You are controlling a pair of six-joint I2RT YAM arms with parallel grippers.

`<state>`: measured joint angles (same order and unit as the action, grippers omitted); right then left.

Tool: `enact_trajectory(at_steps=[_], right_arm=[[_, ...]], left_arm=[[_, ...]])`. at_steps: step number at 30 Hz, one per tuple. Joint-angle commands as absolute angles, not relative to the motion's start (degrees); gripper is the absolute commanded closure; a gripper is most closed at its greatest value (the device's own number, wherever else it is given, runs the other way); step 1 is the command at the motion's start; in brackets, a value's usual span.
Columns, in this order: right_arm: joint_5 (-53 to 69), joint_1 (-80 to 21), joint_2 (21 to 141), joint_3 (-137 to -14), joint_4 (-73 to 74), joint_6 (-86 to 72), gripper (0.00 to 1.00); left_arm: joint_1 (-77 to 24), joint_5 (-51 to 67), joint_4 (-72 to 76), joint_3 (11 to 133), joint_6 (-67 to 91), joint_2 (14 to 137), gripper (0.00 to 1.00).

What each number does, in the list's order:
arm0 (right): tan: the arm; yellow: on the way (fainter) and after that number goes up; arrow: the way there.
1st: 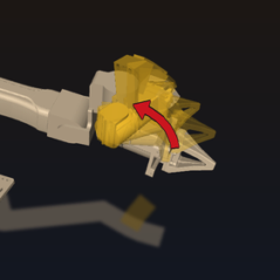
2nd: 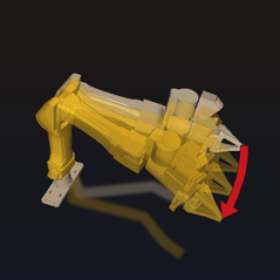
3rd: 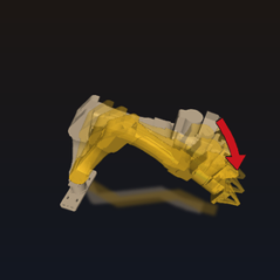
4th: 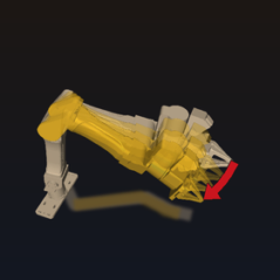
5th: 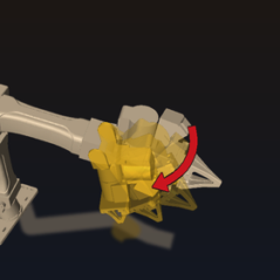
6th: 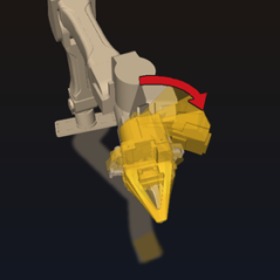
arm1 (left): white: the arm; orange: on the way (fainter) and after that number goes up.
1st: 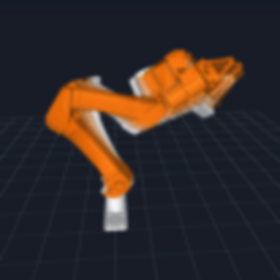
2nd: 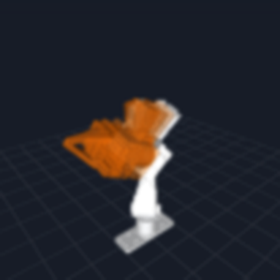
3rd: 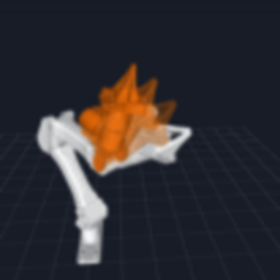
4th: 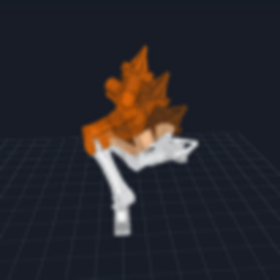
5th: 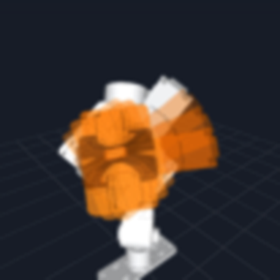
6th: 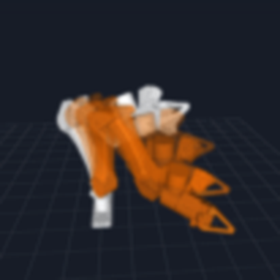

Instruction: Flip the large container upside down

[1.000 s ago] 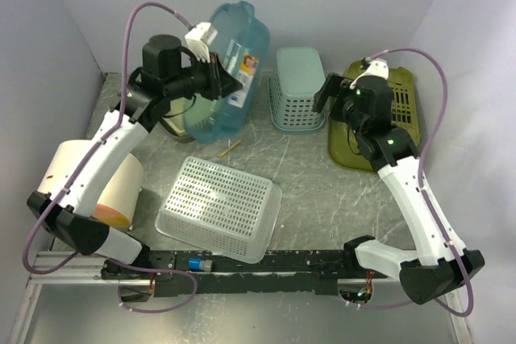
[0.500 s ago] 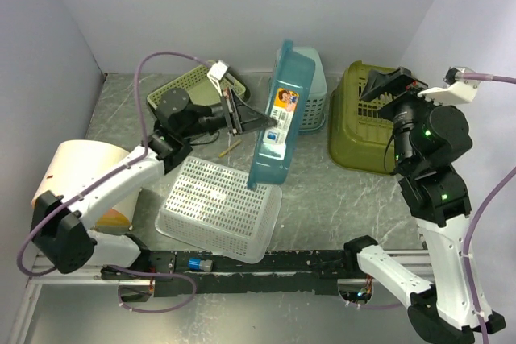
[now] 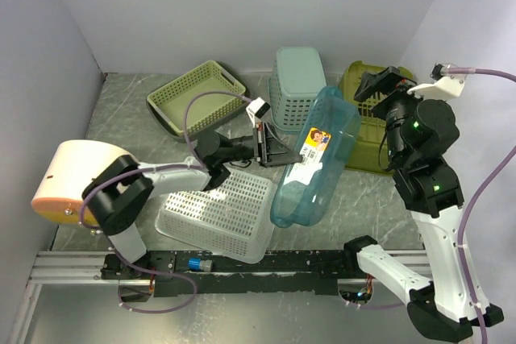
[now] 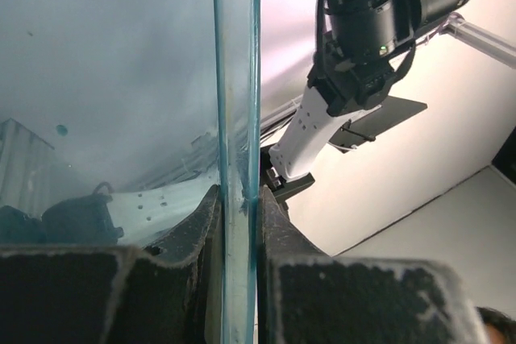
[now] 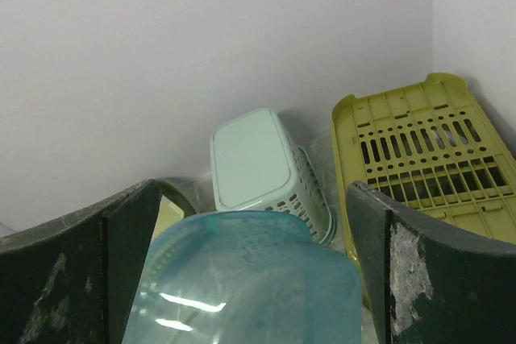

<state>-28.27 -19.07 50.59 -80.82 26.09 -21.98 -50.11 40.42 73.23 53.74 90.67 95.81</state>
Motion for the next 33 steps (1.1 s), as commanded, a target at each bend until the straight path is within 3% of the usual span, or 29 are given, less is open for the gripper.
enact_trajectory(at_steps=[1, 4, 21, 29, 33], right_arm=[[-27.9, -18.8, 51.3, -80.8, 26.9, -21.3, 0.00], [-27.9, -18.8, 51.3, -80.5, 26.8, -21.2, 0.00], [-21.0, -18.8, 52.1, -75.9, 30.0, -24.3, 0.00], [-2.5, -18.9, 56.1, -63.8, 29.0, -36.1, 0.00], [-0.2, -18.8, 56.9, -60.4, 30.2, -39.0, 0.00]], left_arm=[[-51.3, 39.3, 97.6, 53.6, 99.3, 102.0, 0.93], [-52.0, 37.7, 103.6, 53.0, 103.4, 106.5, 0.93], [-50.8, 32.0, 97.9, 38.3, 90.0, 104.5, 0.93], [-50.4, 31.0, 74.6, 36.1, 74.8, 96.2, 0.93], [-50.3, 28.0, 58.0, 36.7, 65.6, 90.3, 0.74]])
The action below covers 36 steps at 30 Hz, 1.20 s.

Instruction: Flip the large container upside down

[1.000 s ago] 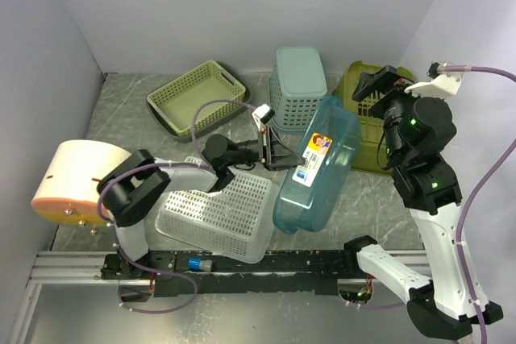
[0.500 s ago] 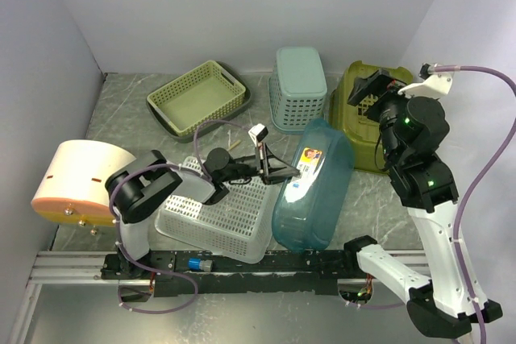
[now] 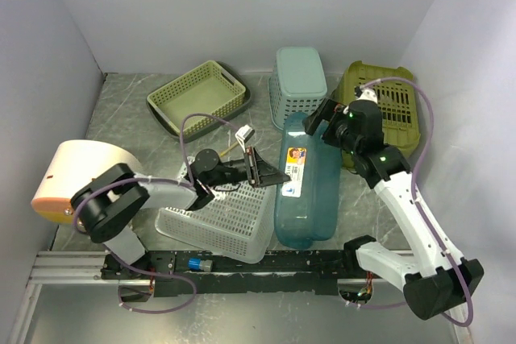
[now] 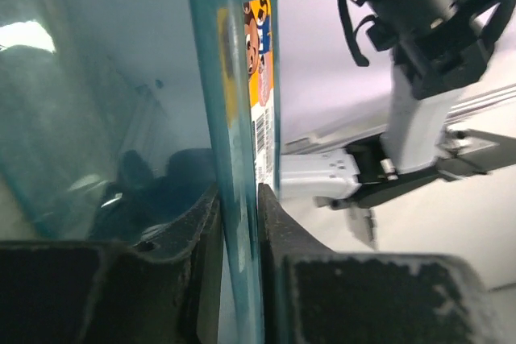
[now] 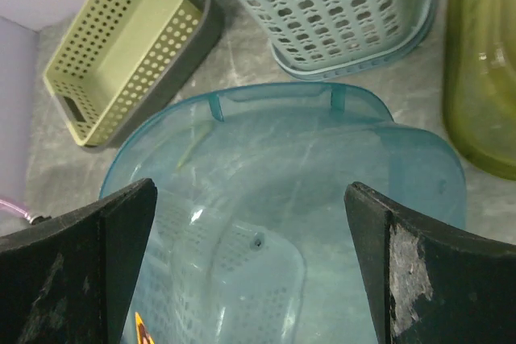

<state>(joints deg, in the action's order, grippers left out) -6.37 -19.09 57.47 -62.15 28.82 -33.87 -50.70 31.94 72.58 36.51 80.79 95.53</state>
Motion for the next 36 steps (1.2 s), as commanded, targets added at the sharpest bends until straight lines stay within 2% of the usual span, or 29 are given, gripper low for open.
enact_trajectory(at_steps=[1, 3, 5, 16, 22, 28, 36], right_arm=[[-0.4, -18.8, 56.8, -59.9, 30.9, -38.9, 0.00], [-0.8, -18.8, 56.6, -59.4, 32.0, -38.5, 0.00], [-0.4, -18.7, 56.7, -59.2, 32.8, -38.4, 0.00], [-0.7, -18.7, 56.9, -60.1, 36.1, -37.2, 0.00], [-3.9, -18.8, 58.1, -60.6, 40.1, -36.5, 0.00], [-9.1, -17.2, 62.2, -61.9, 45.6, -37.5, 0.00], [12.0, 3.4, 64.9, -54.9, 40.9, -33.7, 0.00]], left_arm=[[-50.3, 26.3, 53.9, 36.8, 63.9, 88.6, 0.71], [-50.3, 23.6, 45.8, 37.8, 59.9, 85.8, 0.60], [-50.3, 21.5, 38.6, 39.7, 56.2, 83.8, 0.55], [-50.4, 16.3, 17.2, 46.1, 47.3, 82.8, 0.41], [-50.4, 9.6, 9.2, 46.4, 42.9, 79.1, 0.27], [-50.5, 8.3, 3.1, 48.5, 39.0, 77.8, 0.24], [-52.0, 6.8, -5.0, 53.2, 34.4, 78.0, 0.26]])
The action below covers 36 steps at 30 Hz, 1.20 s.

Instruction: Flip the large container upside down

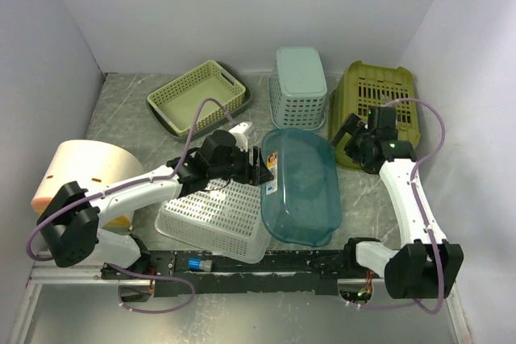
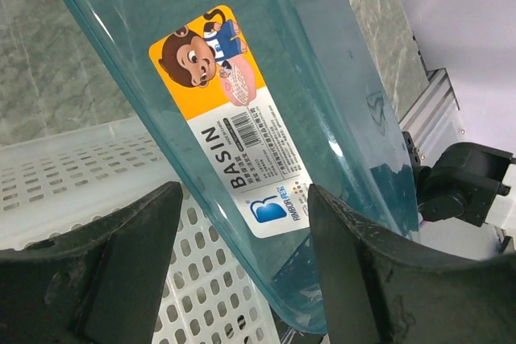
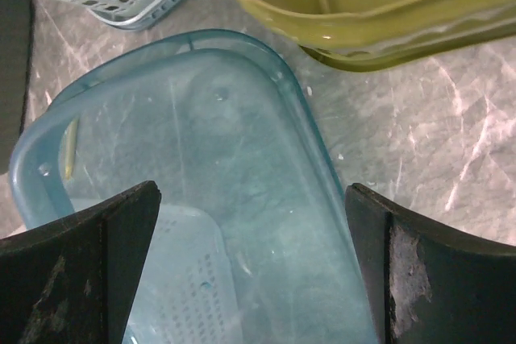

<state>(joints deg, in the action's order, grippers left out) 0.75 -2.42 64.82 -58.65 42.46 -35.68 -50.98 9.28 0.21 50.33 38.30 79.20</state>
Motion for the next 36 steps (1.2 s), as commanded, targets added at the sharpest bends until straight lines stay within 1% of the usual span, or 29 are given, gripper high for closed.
enact_trajectory(at_steps=[1, 5, 11, 21, 24, 28, 31, 33, 36], right_arm=[[14.3, 5.2, 65.0, -53.9, 39.9, -33.7, 0.00], [25.0, 10.9, 65.4, -48.6, 35.0, -34.3, 0.00], [33.7, 11.8, 65.9, -42.9, 29.0, -34.4, 0.00], [40.4, 10.2, 65.8, -41.1, 23.2, -36.0, 0.00], [39.9, 6.1, 66.3, -41.3, 19.0, -39.2, 0.00], [34.4, 0.1, 68.6, -44.8, 17.9, -40.0, 0.00], [29.0, -0.9, 68.9, -49.0, 22.2, -38.0, 0.00], [24.9, -0.9, 67.3, -51.3, 23.9, -36.9, 0.00], [21.9, -0.9, 64.6, -54.1, 25.2, -35.7, 0.00]], left_arm=[[-52.3, 6.8, -5.7, 53.4, 34.2, 77.8, 0.27], [-54.0, 9.5, -7.2, 54.9, 32.6, 77.5, 0.28], [-58.2, 15.2, -7.3, 56.9, 32.4, 80.8, 0.29], [-61.3, 20.1, -0.8, 55.6, 35.3, 86.8, 0.29], [-61.7, 20.2, 1.4, 55.0, 35.9, 87.4, 0.27], [-62.2, 20.6, 1.3, 56.5, 35.2, 88.8, 0.23], [-63.2, 21.1, 0.6, 57.0, 34.0, 89.5, 0.20], [-63.7, 21.3, 0.0, 57.0, 33.4, 89.5, 0.19], [-63.8, 20.8, -1.6, 57.2, 32.2, 88.3, 0.19]])
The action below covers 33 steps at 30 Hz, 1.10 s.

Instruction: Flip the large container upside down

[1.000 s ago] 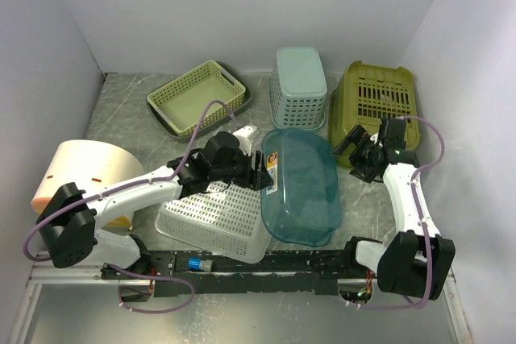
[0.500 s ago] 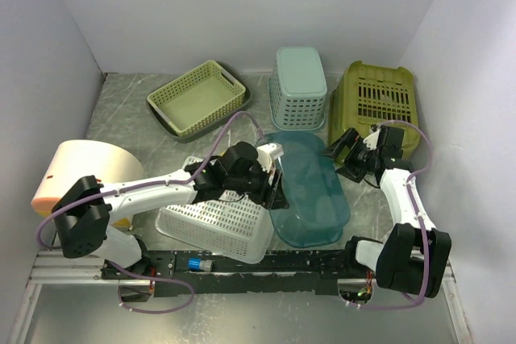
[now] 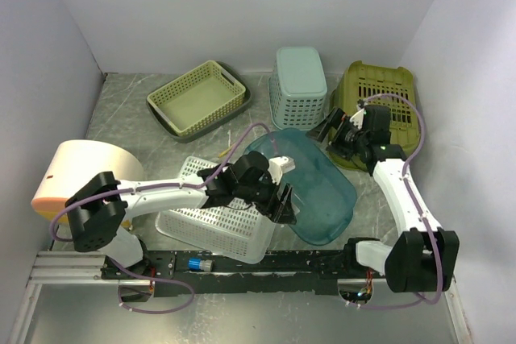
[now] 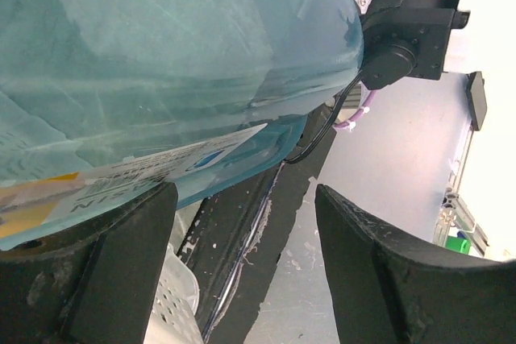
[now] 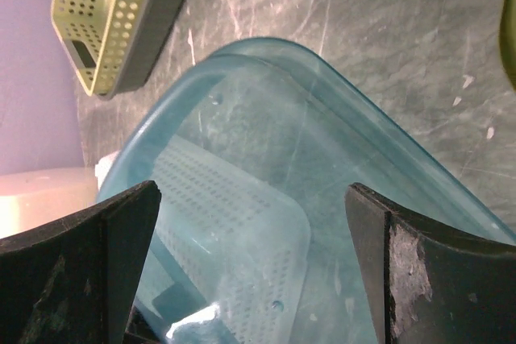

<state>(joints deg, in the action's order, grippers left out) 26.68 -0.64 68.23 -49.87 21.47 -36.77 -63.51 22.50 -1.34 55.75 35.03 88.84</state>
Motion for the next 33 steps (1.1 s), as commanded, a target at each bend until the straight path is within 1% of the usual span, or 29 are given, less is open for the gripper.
enact_trajectory(at_steps=[1, 7, 13, 21, 25, 29, 33], right_arm=[[21.2, -0.9, 63.7, -54.8, 25.8, -35.4, 0.00], [15.4, -0.9, 61.3, -57.0, 28.8, -33.1, 0.00], [16.1, -0.9, 61.1, -57.0, 28.4, -33.3, 0.00], [16.3, -0.9, 61.5, -57.0, 27.9, -33.2, 0.00], [16.8, -0.9, 61.9, -57.0, 27.6, -33.4, 0.00], [17.3, -0.9, 62.0, -57.0, 27.0, -33.5, 0.00], [17.6, -0.9, 62.0, -57.0, 27.0, -33.4, 0.00]], left_arm=[[-63.8, 20.3, -2.4, 57.6, 31.6, 87.6, 0.19], [-63.9, 22.2, -7.8, 59.5, 29.0, 87.2, 0.19], [-63.9, 21.5, -11.3, 57.8, 27.9, 90.1, 0.19], [-63.9, 9.7, -19.0, 54.3, 27.5, 85.9, 0.17], [-63.8, 2.7, -22.5, 51.3, 29.8, 83.2, 0.17], [-63.8, 0.4, -22.7, 49.0, 31.7, 79.5, 0.17], [-63.8, 1.6, -21.9, 51.6, 30.7, 78.2, 0.17]])
